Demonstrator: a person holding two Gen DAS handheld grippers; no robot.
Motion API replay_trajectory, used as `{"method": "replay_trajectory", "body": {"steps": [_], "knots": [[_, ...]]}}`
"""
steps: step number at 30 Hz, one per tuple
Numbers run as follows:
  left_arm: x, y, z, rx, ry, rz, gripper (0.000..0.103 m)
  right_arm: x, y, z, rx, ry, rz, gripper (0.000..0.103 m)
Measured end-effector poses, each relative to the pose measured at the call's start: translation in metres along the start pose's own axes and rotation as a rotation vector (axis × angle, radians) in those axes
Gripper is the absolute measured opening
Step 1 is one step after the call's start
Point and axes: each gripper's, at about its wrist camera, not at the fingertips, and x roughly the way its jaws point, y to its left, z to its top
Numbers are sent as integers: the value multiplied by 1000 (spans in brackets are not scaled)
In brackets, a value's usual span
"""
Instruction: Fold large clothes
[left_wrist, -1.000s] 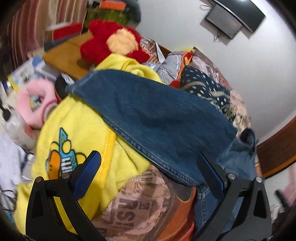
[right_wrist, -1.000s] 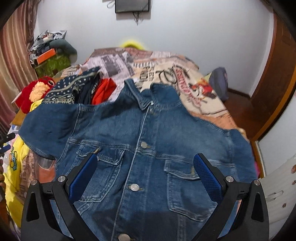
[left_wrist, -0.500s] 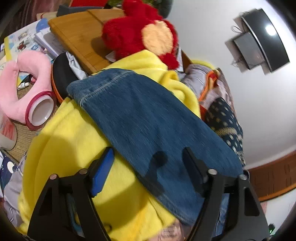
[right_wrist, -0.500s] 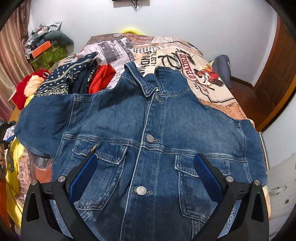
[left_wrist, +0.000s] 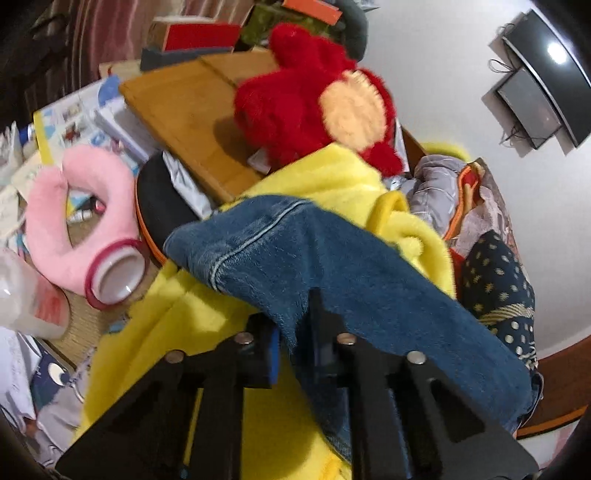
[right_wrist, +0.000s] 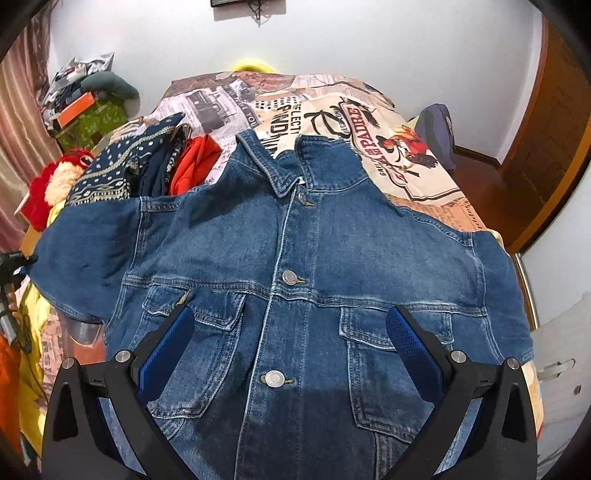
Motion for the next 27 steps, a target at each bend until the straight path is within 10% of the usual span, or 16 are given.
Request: {"method": "replay_trajectory", "body": {"steps": [15, 27], "knots": [[-179, -171, -19, 373, -311, -242, 3, -35, -20, -4, -12, -95, 6, 103], [-222, -338, -115, 660, -304, -470, 3, -42, -62, -7, 14, -129, 54, 103]]}}
